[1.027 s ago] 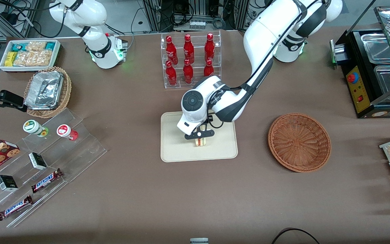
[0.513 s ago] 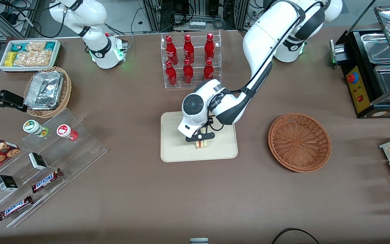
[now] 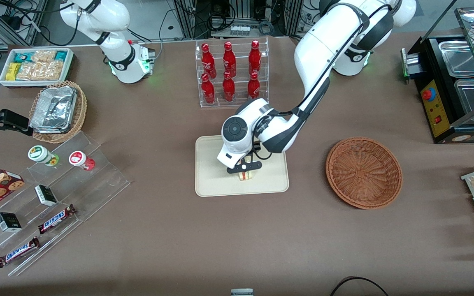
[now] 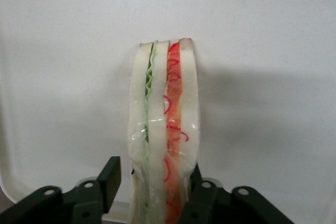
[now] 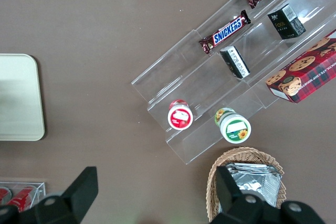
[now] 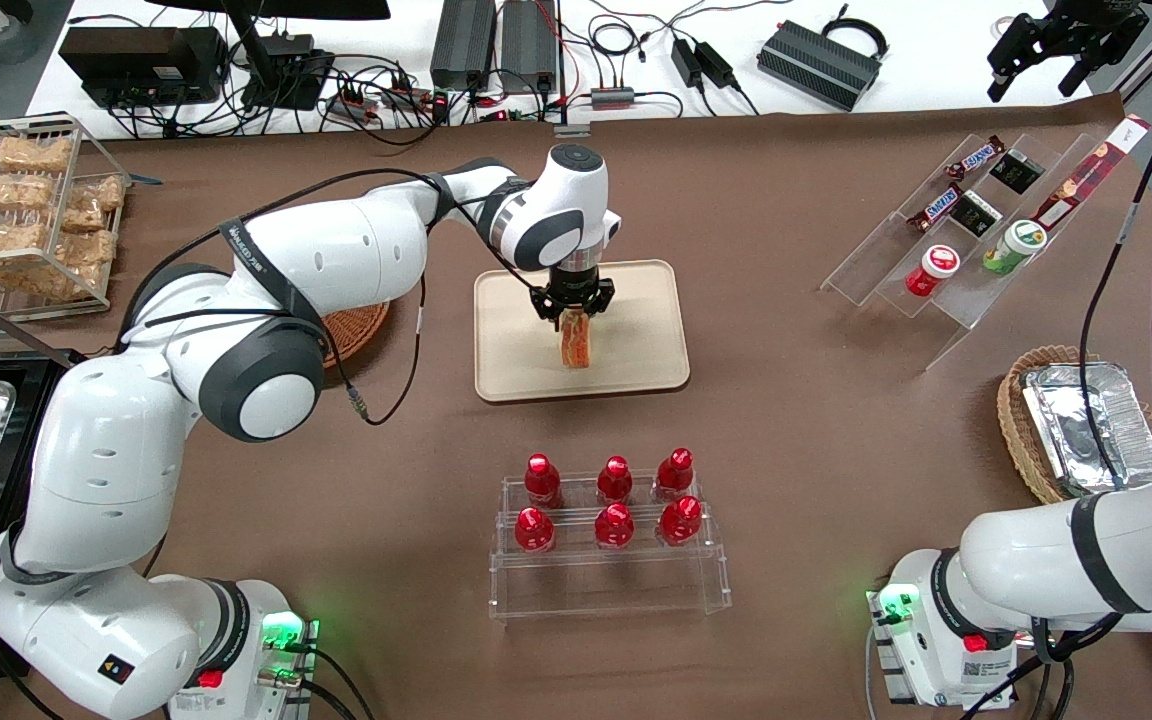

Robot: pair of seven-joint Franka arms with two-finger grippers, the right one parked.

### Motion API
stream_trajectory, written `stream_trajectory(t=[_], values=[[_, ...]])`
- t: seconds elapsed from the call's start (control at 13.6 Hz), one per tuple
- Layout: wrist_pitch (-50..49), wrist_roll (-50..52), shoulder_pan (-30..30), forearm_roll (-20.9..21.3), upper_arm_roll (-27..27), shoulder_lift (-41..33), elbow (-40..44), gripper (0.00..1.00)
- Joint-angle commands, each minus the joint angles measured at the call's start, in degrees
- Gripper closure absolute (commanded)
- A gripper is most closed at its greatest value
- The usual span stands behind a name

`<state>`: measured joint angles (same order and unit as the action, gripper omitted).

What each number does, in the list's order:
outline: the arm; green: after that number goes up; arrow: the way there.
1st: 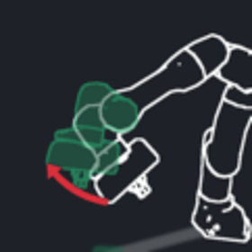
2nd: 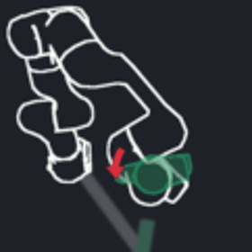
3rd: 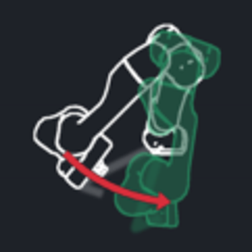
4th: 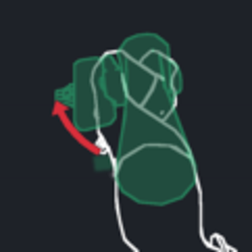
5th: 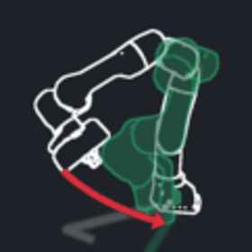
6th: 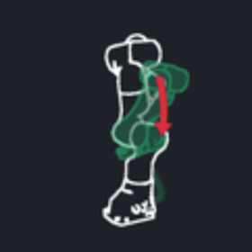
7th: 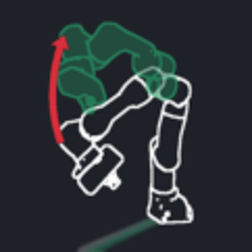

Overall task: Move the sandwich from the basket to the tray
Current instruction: 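Lower the sandwich onto the tray and open the left gripper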

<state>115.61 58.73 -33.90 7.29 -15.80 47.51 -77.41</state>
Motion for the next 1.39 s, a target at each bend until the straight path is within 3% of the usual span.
stream_trajectory(t=[0.0, 0.37, 0.51, 0.81, 1.03, 1.17, 1.32], values=[[-0.73, 2.35, -0.55, 0.97, 0.33, 0.3, 2.43, 0.0], [-12.74, 1.48, 0.15, -0.26, 0.07, -1.9, 9.53, 0.0], [-17.85, 0.78, 0.24, -2.89, 0.16, -3.38, 12.88, 0.0], [-21.64, -5.09, 0.41, -3.77, 0.59, -7.78, 12.98, 0.0], [-25.5, -14.06, 0.41, -4.48, 4.81, -10.68, 12.54, 0.0], [-28.23, -14.25, 0.24, -4.92, 8.92, -12.61, 12.11, 0.0], [-26.85, -15.65, 0.41, -4.4, 10.61, -16.46, 6.25, 0.0]])
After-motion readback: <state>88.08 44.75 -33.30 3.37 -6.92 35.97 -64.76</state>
